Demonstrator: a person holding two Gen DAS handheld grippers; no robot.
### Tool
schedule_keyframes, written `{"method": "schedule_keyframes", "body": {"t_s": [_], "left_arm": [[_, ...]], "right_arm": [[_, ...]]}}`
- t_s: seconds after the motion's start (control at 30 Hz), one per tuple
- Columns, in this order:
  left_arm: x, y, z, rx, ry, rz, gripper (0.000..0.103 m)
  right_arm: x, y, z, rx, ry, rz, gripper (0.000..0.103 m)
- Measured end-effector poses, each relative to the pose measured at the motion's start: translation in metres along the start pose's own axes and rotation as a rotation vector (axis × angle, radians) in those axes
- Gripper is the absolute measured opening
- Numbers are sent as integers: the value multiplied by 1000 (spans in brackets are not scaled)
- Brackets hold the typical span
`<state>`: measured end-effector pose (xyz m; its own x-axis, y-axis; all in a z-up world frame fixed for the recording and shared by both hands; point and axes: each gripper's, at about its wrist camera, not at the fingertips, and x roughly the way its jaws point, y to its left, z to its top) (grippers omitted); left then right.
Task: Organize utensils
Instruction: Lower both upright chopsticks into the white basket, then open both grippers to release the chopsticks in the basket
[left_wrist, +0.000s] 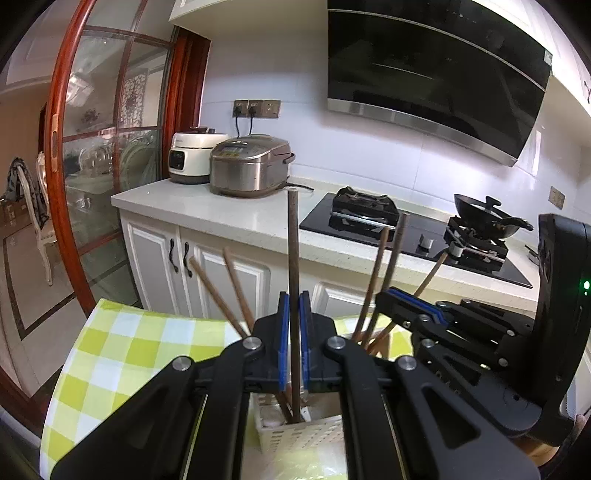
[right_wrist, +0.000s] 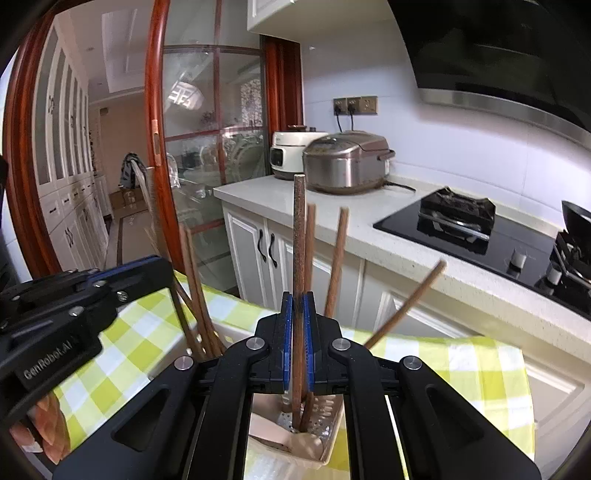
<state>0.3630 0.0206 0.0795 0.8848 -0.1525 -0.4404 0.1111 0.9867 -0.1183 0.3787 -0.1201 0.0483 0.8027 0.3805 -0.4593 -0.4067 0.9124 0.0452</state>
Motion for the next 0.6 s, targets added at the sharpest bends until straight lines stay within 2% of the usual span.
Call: {"method": "schedule_keyframes", "body": {"t_s": [0.2,0.33,0.37,0.4,0.43,0.47,0.5,0.57,0.6], "left_arm": [[-14,8,-4,4,-16,35,7],[-41,13,-3,8,-54,48,11],[-51,14,-2,9,-70,52,20],[-59,14,-3,9,-83,55,36],[-69,13,-4,7,-101,60,45],[-81,13,-8,-1,-128,69,59],[-90,13,-11,-4,-141,76,68],[-104,9,-19,6,-148,90,77],[-107,8,-23,11,-146,93,84]], "right_arm": [[-10,-2,-5,10,-2,-21,8],[-30,-2,-1,11,-27,-26,8],[-40,-1,-1,10,-39,-23,9],[-48,0,-1,10,-48,-19,12],[-59,2,-3,11,-61,-15,13],[-66,3,-4,13,-68,-13,17],[-74,6,-7,17,-78,-11,28],[-87,10,-15,26,-89,-8,41],[-92,12,-20,27,-92,-9,41]]}}
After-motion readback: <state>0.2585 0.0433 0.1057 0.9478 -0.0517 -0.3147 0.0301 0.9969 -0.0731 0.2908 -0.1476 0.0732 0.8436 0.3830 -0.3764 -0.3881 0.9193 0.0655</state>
